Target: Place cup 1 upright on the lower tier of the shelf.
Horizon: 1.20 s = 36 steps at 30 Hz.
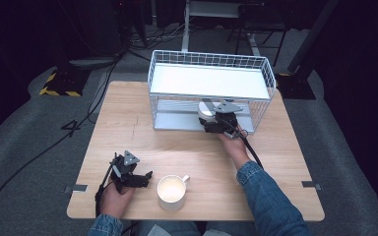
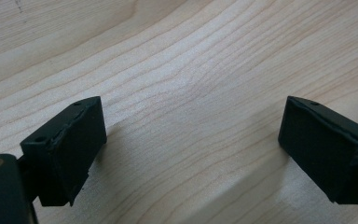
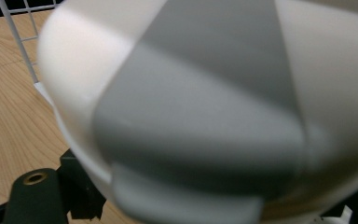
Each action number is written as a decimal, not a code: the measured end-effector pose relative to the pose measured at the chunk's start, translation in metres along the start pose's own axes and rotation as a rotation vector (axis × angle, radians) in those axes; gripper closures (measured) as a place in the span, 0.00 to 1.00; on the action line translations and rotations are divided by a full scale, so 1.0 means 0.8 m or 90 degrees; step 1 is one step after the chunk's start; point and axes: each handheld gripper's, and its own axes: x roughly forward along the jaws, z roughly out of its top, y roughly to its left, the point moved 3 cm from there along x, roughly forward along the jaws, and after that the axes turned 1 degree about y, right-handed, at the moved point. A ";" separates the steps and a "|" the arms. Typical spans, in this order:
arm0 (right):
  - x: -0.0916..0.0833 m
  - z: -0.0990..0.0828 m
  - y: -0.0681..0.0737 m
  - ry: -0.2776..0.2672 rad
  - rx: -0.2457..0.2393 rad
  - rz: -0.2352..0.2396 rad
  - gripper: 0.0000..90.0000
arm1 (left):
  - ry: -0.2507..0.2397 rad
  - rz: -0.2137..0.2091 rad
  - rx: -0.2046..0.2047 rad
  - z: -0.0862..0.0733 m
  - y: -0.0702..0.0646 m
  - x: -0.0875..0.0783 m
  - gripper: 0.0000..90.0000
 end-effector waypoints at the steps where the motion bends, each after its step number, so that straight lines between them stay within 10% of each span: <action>1: 0.002 -0.001 0.000 0.000 -0.001 -0.001 0.21 | 0.000 0.000 0.000 0.000 0.000 0.000 0.09; 36: 0.031 -0.015 -0.023 0.019 0.051 0.004 0.21 | 0.001 0.000 0.002 0.000 0.000 0.000 0.09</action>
